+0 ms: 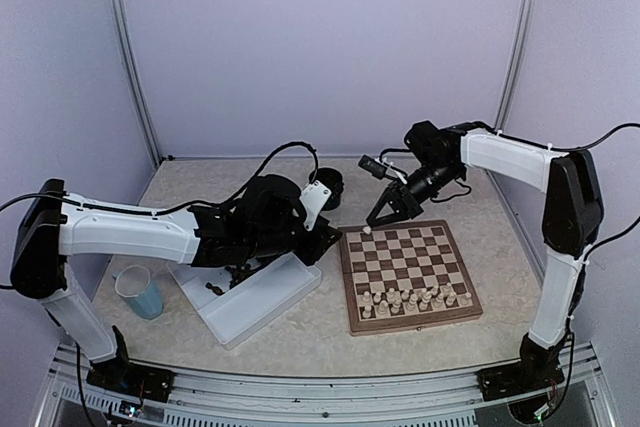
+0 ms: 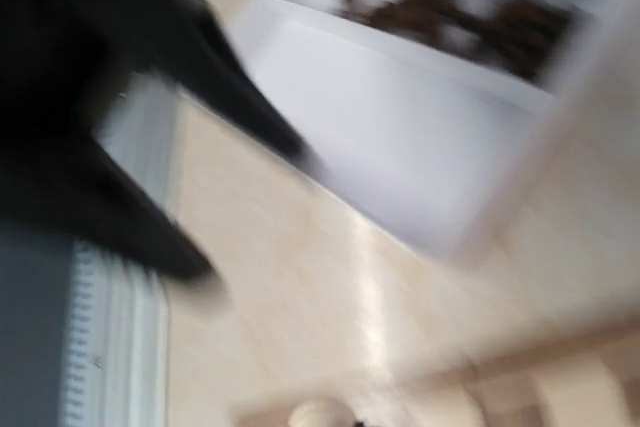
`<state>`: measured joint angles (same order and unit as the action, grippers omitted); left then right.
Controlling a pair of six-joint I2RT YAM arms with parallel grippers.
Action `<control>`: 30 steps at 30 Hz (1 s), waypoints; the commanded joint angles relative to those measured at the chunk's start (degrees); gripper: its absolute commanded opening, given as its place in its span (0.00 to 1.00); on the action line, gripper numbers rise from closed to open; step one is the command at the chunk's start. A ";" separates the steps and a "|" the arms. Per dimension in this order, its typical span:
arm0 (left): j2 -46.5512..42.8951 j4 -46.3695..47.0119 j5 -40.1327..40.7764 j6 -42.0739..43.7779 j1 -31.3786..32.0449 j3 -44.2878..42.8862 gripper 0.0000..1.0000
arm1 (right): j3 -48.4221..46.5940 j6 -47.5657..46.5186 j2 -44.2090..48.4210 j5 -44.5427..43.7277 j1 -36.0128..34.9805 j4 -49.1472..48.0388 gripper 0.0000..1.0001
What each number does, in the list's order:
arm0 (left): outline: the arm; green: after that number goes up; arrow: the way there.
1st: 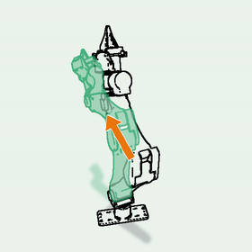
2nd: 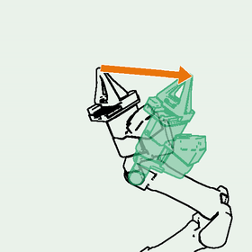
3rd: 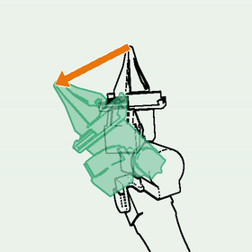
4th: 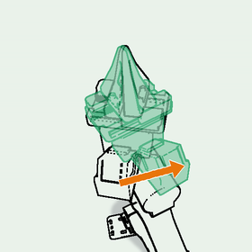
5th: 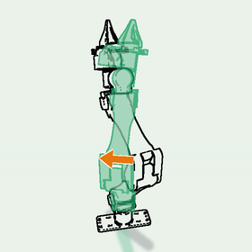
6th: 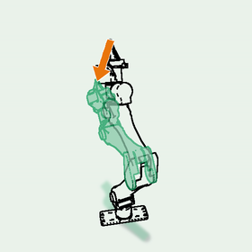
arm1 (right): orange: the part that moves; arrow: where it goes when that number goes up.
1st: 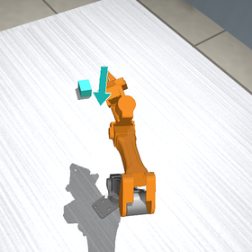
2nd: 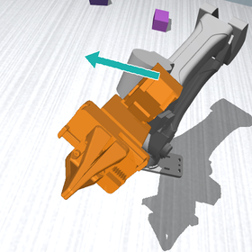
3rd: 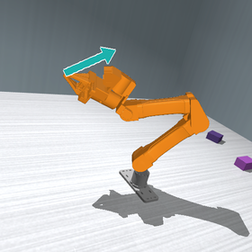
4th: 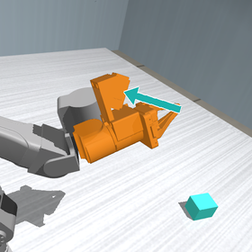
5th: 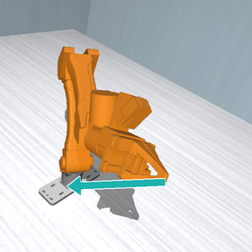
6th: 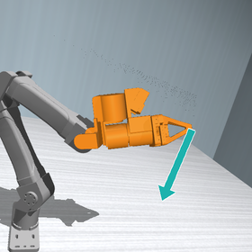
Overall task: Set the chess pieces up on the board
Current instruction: Pass from the left arm to the right, then place the pawn at h2.
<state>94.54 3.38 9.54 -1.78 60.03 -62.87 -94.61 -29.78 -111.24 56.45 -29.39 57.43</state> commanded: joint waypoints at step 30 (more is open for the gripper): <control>0.64 0.60 0.70 -2.24 -2.12 -3.22 0.41 | 44.27 -11.55 29.74 -40.73 16.13 -7.71 0.05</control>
<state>94.78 3.84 10.76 -3.18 58.08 -64.99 -51.00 -40.53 -81.93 15.55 -13.43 51.22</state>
